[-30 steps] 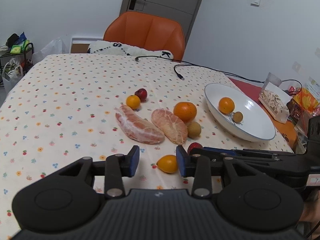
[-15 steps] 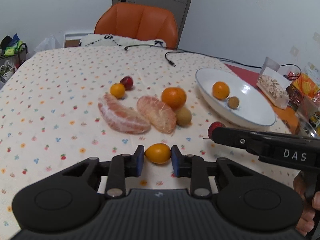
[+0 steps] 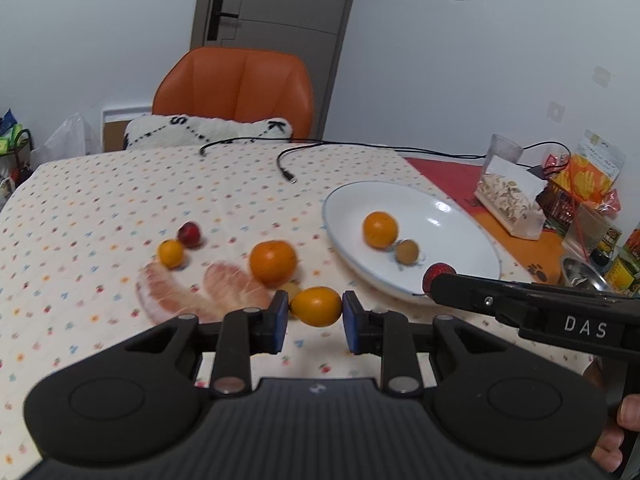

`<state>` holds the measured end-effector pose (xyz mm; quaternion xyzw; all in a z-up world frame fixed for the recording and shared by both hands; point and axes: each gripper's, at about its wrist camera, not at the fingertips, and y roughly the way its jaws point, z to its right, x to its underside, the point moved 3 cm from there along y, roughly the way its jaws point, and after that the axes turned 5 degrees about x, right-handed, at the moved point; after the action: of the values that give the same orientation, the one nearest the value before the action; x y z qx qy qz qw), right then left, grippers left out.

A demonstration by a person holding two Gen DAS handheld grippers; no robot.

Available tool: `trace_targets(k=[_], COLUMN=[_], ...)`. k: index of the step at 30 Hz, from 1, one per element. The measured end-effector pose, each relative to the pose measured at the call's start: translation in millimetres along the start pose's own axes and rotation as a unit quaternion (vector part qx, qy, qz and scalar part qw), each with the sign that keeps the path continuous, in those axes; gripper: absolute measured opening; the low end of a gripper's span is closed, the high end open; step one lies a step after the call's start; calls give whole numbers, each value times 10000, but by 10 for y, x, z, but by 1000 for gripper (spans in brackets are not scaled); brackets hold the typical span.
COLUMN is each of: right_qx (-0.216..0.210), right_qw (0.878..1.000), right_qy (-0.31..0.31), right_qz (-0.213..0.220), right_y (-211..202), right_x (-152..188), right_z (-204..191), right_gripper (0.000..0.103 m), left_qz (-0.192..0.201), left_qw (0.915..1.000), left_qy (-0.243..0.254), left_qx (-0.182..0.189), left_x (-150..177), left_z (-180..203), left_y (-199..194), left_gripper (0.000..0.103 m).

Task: Organize fruits
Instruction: 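Lift the tangerine with left gripper while right gripper grasps the red plum, then carry tangerine and plum over the white bowl and open both grippers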

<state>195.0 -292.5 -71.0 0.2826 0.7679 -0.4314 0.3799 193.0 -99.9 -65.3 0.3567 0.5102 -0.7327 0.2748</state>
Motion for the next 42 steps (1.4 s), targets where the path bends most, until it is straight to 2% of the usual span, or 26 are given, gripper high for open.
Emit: trace_targets(k=[12, 28, 36, 40, 42], right_qx=[200, 369, 350, 397, 397], right_qw=[9994, 9979, 9974, 9970, 9969], right_qy=[178, 468, 587, 636, 653], right_qz=[205, 236, 211, 181, 204], right_y=[-145, -116, -20, 17, 11], right_x=[-91, -98, -87, -73, -71], right_z=[350, 763, 859, 894, 901], right_gripper=[22, 23, 23, 29, 29], left_qz=[86, -114, -259, -243, -264], left_qw=[9997, 9987, 9986, 9987, 9987], left_qy=[178, 374, 399, 440, 412], left_qx=[170, 316, 249, 116, 116], left_x=[-195, -279, -263, -269, -271], left_z=[318, 615, 657, 648, 618], left_y=[141, 537, 704, 722, 714], left_gripper=[27, 27, 27, 31, 31])
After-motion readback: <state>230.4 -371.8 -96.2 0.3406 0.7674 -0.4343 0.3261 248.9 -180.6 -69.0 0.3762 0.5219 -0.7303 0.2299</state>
